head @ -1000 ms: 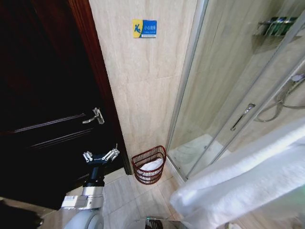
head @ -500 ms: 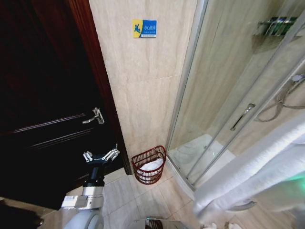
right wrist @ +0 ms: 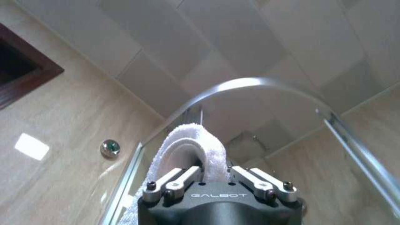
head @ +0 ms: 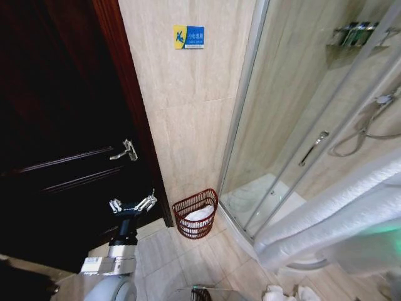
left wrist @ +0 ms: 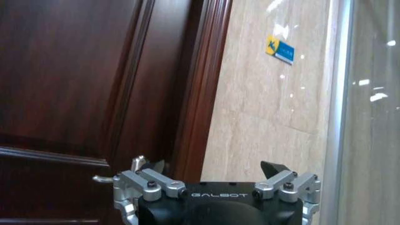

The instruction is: Discard the used towel into the hamper.

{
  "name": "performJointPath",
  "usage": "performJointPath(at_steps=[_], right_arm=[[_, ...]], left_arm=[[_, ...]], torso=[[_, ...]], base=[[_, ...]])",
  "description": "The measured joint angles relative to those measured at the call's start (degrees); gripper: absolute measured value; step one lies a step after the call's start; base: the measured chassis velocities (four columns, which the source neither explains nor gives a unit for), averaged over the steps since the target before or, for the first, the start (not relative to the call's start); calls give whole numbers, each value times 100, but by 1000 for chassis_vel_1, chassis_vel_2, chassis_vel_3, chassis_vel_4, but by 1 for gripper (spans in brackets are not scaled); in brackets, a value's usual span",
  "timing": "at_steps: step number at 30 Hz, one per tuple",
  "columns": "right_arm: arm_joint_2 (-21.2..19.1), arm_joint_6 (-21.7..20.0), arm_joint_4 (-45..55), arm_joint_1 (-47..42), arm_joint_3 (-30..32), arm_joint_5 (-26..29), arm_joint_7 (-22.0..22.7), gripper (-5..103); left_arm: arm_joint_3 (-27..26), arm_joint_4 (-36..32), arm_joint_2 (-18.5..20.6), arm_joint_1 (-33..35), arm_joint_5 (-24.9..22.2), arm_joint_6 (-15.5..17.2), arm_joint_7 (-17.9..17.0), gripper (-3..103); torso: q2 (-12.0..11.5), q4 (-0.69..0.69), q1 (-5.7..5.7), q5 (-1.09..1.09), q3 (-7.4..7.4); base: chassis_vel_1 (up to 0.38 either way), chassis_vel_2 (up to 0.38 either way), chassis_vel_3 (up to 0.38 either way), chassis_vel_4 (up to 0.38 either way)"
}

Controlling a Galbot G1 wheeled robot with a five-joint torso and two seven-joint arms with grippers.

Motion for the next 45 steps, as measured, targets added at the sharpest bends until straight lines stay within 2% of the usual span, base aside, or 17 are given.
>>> performJointPath(at_steps=[2, 9, 22, 30, 35, 45], right_arm=[[3, 5, -1, 1, -7, -1, -8, 9], [-18, 9, -3, 31, -71, -47, -8, 9], [-301, -57, -86, 373, -497, -274, -10, 9], [-397, -45, -217, 542, -830, -301, -234, 9], [-508, 23, -371, 784, -1149, -537, -152, 9], [-681, 219, -590, 881, -1045, -443, 41, 9]], left_arm=[[-1, 0, 0, 0, 0, 0, 0, 100], [-1, 0, 0, 1, 0, 0, 0, 100], [-1, 0, 0, -1, 0, 0, 0, 100], [0, 0, 0, 0, 0, 0, 0, 100], [-1, 0, 0, 0, 0, 0, 0, 100], [0, 0, 0, 0, 0, 0, 0, 100]], torso=[[1, 2, 0, -6, 0], [6, -2, -7, 0, -3], [-2, 1, 5, -1, 2], [0, 0, -2, -1, 0], [0, 1, 0, -1, 0], [0, 0, 0, 0, 0]], base=[[217, -203, -206, 205], [138, -128, -147, 137], [-16, 30, 32, -11], [57, 15, 17, 59], [80, 76, 89, 76], [84, 117, 118, 98]])
